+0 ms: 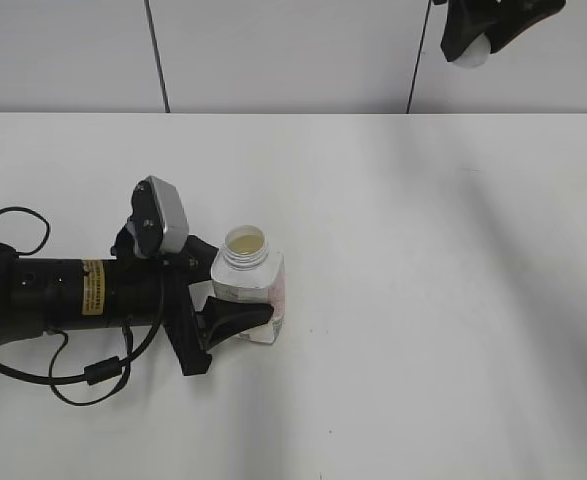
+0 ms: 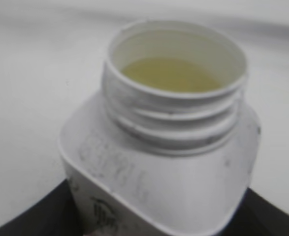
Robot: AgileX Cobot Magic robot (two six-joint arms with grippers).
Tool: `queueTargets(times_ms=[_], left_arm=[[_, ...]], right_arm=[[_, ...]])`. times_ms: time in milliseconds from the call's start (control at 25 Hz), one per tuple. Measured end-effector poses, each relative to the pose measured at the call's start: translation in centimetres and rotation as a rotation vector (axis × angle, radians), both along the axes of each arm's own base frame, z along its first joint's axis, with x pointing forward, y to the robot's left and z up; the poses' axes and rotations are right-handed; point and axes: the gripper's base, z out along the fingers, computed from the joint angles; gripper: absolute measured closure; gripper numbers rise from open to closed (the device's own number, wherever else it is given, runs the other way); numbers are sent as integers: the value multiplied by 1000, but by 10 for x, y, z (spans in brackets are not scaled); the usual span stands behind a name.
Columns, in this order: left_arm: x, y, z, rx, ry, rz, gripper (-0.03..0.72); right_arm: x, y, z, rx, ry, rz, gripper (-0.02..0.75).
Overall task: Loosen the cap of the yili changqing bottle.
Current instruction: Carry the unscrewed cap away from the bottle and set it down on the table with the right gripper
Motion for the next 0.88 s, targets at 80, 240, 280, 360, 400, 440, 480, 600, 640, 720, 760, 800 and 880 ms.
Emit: queueTargets(times_ms=[80,240,280,360,400,440,480,600,640,720,760,800,880], left_arm=[[0,0,0,0,0,0,253],[0,0,0,-1,0,6,253],[1,0,0,-2,1,7,253],[1,0,0,-2,1,7,253],[1,0,0,-3,0,7,253],[1,0,0,-3,0,7,253],[1,0,0,-5,0,7,253],[0,0,1,-13,-2,5,253],[0,-1,2,-19,-3,5,253],[1,-1,3,-33,-5,9,253],[1,-1,3,-37,-5,11,253],[1,-1,3,-41,-6,13,253],[2,-1,4,-44,-5,24,253]], right_arm=[[1,-9,-3,25,21,-25,353],[-7,-25,-15,42,87,-65,353],[-11,-29,-18,39,106,-73,353],[-19,-37,-22,34,131,-88,353],[-23,-41,-25,30,150,-96,353],[-28,-44,-28,28,165,-103,353],[-32,-47,-32,28,173,-111,353],[-43,-57,-45,30,182,-138,353],[-47,-59,-49,30,184,-144,353],[-56,-62,-64,33,204,-157,353],[-60,-62,-72,36,216,-162,353],[-62,-62,-79,38,227,-166,353],[-68,-61,-96,65,248,-184,353]])
